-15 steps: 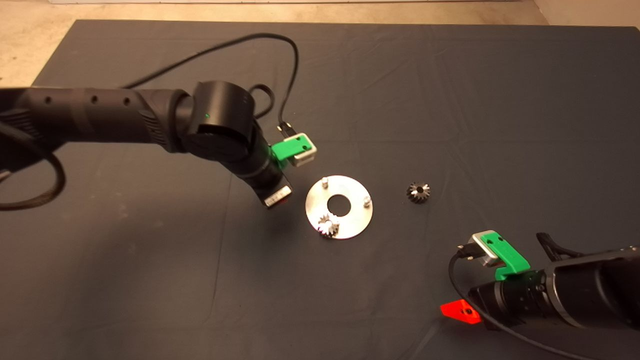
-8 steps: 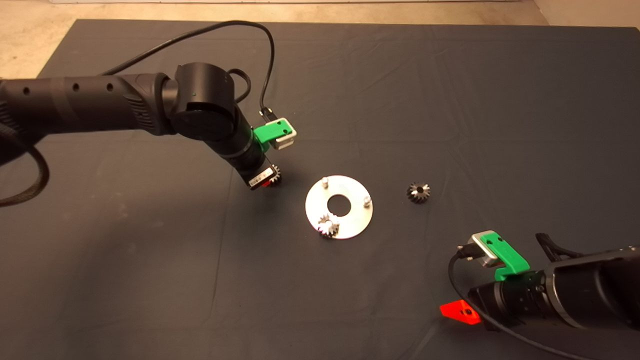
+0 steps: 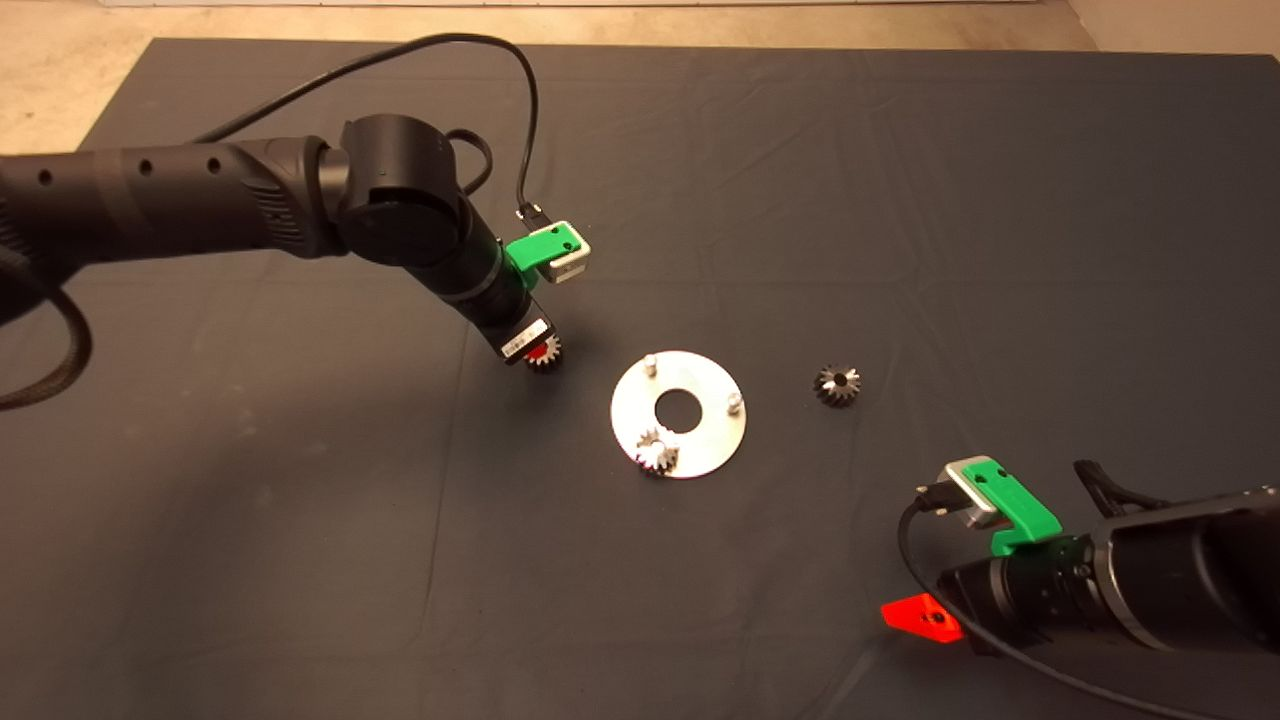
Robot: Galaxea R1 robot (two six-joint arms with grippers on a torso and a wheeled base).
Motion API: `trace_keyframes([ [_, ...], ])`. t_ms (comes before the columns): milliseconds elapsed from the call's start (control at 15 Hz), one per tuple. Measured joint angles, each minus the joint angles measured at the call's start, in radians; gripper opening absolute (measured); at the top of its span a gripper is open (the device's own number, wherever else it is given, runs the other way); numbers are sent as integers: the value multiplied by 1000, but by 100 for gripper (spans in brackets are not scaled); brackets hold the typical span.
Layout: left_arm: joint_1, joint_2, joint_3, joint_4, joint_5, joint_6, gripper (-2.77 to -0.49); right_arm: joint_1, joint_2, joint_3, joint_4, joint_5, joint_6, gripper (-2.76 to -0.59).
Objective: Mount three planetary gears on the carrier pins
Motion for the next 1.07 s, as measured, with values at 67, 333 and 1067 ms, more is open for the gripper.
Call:
trace_keyframes([
  [67, 0, 0, -7, -1, -7, 6, -195, 2, 0, 0, 2, 1, 0, -61],
  [333, 1, 0, -21, -1, -20, 18, -195, 13, -3, 0, 10, 1, 0, -61],
  [1067, 57, -3, -21, -1, -68, 20, -195, 20, -3, 0, 12, 0, 0, -60],
])
